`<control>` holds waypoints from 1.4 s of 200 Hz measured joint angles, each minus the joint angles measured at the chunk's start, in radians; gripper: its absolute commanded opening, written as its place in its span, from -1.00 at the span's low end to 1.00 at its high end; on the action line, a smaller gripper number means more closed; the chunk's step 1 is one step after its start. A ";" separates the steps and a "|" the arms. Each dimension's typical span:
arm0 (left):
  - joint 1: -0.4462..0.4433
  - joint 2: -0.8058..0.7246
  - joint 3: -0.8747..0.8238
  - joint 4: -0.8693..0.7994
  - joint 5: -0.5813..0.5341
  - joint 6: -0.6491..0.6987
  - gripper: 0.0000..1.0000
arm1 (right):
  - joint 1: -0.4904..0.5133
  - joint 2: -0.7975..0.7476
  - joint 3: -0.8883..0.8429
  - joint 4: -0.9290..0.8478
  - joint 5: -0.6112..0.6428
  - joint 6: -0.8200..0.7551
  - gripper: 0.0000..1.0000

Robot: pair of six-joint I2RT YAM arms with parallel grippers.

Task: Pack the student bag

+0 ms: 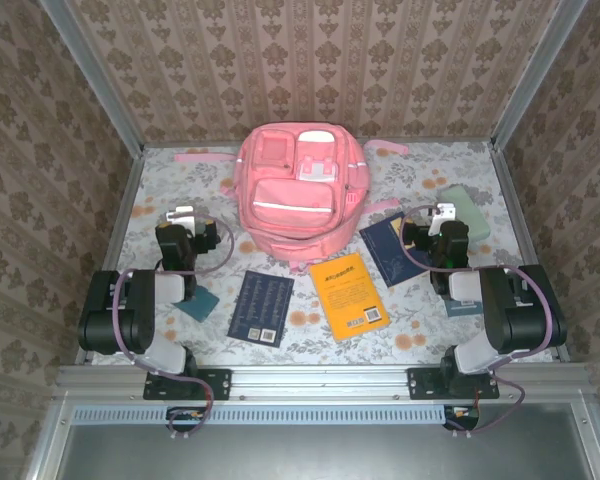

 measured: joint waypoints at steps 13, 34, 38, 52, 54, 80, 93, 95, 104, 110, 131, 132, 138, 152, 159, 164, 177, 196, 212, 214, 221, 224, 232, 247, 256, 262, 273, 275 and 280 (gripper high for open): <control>0.000 0.000 0.000 0.000 0.000 0.000 1.00 | -0.013 0.000 0.000 0.000 -0.013 0.002 1.00; 0.000 0.000 0.000 0.000 0.000 0.000 1.00 | -0.015 0.000 0.000 0.000 -0.027 0.003 1.00; 0.000 0.000 0.000 0.000 0.000 0.000 1.00 | -0.015 0.000 0.000 0.000 -0.028 0.003 0.99; 0.000 0.000 0.000 0.000 0.000 0.000 1.00 | -0.015 0.000 0.000 0.000 -0.034 0.003 0.99; 0.000 0.000 0.000 0.000 0.000 0.000 1.00 | -0.015 0.000 0.000 0.000 -0.034 0.003 0.99; 0.000 0.000 0.000 0.000 0.000 0.000 1.00 | -0.014 0.000 0.000 0.000 -0.034 0.003 0.99; 0.000 0.000 0.000 0.000 0.000 0.000 1.00 | -0.014 0.000 0.000 0.000 -0.034 0.003 1.00; 0.000 0.000 0.000 0.000 0.000 0.000 1.00 | -0.014 0.000 0.000 0.000 -0.034 0.003 0.99; 0.000 0.000 0.000 0.000 0.000 0.000 1.00 | -0.014 0.000 0.000 0.000 -0.034 0.003 1.00; 0.000 0.000 0.000 0.000 0.000 0.000 1.00 | -0.014 0.000 0.000 0.000 -0.034 0.003 0.99; 0.000 0.000 0.000 0.000 0.000 0.000 1.00 | -0.014 0.000 0.000 0.000 -0.034 0.003 0.99; 0.000 0.000 0.000 0.000 0.000 0.000 1.00 | -0.014 0.000 0.000 0.000 -0.034 0.003 0.99; 0.000 0.000 0.000 0.000 0.000 0.000 1.00 | -0.014 0.000 0.000 0.000 -0.034 0.003 0.99; 0.002 0.000 0.000 0.000 0.001 0.000 1.00 | -0.014 0.000 0.000 0.000 -0.034 0.003 0.99; 0.005 0.000 0.000 -0.001 0.005 0.000 1.00 | -0.014 0.000 0.000 0.000 -0.034 0.003 0.99; 0.008 0.000 0.000 -0.003 0.007 0.000 1.00 | -0.014 0.000 0.000 0.000 -0.034 0.003 1.00; 0.019 0.000 0.000 -0.006 0.016 0.000 1.00 | -0.014 0.000 0.000 0.000 -0.034 0.003 0.99; 0.033 0.000 0.000 -0.010 0.039 0.000 1.00 | -0.011 0.000 0.000 0.000 -0.034 0.003 0.99; 0.037 -0.003 0.006 -0.039 0.045 -0.001 1.00 | -0.010 0.000 0.000 0.000 -0.033 0.003 0.99; 0.037 -0.004 0.008 -0.046 0.045 -0.001 1.00 | -0.010 0.000 0.000 0.000 -0.033 0.003 0.99; 0.037 -0.017 0.022 -0.094 0.041 -0.001 1.00 | -0.010 0.000 0.000 -0.001 -0.030 0.003 0.99; 0.037 -0.029 0.032 -0.126 0.038 -0.002 1.00 | -0.009 -0.003 0.000 -0.007 -0.026 0.003 0.99; 0.037 -0.062 0.061 -0.207 0.029 -0.005 1.00 | -0.008 -0.016 0.003 -0.035 -0.018 0.007 0.99; 0.038 -0.148 0.151 -0.370 0.001 -0.023 1.00 | -0.006 -0.077 0.023 -0.138 0.001 0.014 0.99; 0.039 -0.204 0.229 -0.470 -0.019 -0.059 1.00 | -0.006 -0.129 0.046 -0.202 0.013 0.022 1.00; 0.039 -0.235 0.285 -0.537 -0.034 -0.090 1.00 | -0.006 -0.163 0.064 -0.238 0.023 0.035 1.00; 0.049 -0.280 0.410 -0.686 -0.047 -0.167 1.00 | -0.006 -0.227 0.104 -0.308 0.044 0.076 1.00; 0.051 -0.286 0.433 -0.707 -0.048 -0.180 1.00 | -0.006 -0.239 0.112 -0.319 0.047 0.086 0.99; 0.060 -0.298 0.490 -0.767 -0.048 -0.209 1.00 | -0.007 -0.264 0.132 -0.349 0.053 0.111 0.99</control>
